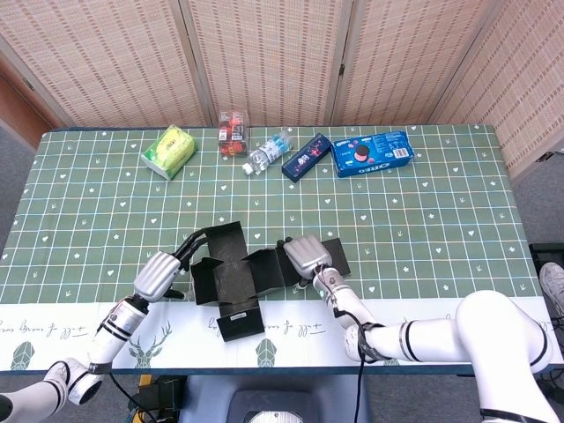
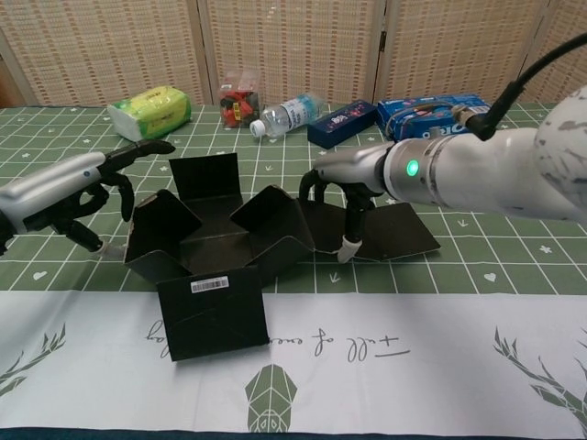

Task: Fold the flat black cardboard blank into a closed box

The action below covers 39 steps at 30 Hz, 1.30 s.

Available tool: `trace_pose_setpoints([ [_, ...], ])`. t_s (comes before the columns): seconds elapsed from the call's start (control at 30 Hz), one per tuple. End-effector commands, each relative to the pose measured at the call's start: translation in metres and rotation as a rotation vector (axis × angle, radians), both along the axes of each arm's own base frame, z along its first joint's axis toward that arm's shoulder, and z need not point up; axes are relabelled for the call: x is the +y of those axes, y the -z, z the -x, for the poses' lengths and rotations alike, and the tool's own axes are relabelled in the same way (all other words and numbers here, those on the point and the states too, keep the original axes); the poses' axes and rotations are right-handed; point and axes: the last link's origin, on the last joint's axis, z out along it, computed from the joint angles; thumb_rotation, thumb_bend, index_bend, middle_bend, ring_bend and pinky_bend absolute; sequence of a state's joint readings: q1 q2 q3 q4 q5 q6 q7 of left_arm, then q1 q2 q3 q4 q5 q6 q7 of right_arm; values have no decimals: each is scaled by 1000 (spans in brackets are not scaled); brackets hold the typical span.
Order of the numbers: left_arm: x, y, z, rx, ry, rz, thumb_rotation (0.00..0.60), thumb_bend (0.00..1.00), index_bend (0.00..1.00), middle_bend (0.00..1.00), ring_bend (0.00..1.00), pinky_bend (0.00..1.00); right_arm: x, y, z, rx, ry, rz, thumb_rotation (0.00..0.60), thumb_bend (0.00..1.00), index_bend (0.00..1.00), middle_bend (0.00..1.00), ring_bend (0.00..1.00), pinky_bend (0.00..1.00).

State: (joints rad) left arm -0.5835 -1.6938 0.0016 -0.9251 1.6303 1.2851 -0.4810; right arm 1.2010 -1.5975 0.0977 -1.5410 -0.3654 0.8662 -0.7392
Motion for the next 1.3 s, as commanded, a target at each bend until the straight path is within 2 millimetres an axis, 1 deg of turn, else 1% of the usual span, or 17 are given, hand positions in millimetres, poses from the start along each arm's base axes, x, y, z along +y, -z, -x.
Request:
trace_pose_setpoints([
  [0.03,0,3,-2,-36,-26,1,600,133,0,0,509,898,2,1,0,-2,-4,-10,600,319,303,344,832,1000],
  [0.27,3,8,-8,-48,-55,-11,600,126,0,0,495,897,6,2,-1,-2,-21,-29,600,323,303,344,832,1000],
  [0.4,3,9,-10,-72,-81,49,600,113,0,0,492,897,7,1,-2,3,-40,-35,600,324,307,346,832,1000],
  [0.57,0,5,-16,-126,-93,130,600,113,0,0,510,897,5,-2,-5,23,-87,-33,600,325,314,351,832,1000],
  [0.9,-2,-2,-25,-209,-134,250,600,113,0,0,542,900,-1,-11,-20,93,-208,-41,600,325,329,363,832,1000],
  [1.3,-6,6,-29,-287,-192,359,600,113,13,0,556,903,1,-21,-46,250,-399,-20,600,325,344,376,834,1000],
])
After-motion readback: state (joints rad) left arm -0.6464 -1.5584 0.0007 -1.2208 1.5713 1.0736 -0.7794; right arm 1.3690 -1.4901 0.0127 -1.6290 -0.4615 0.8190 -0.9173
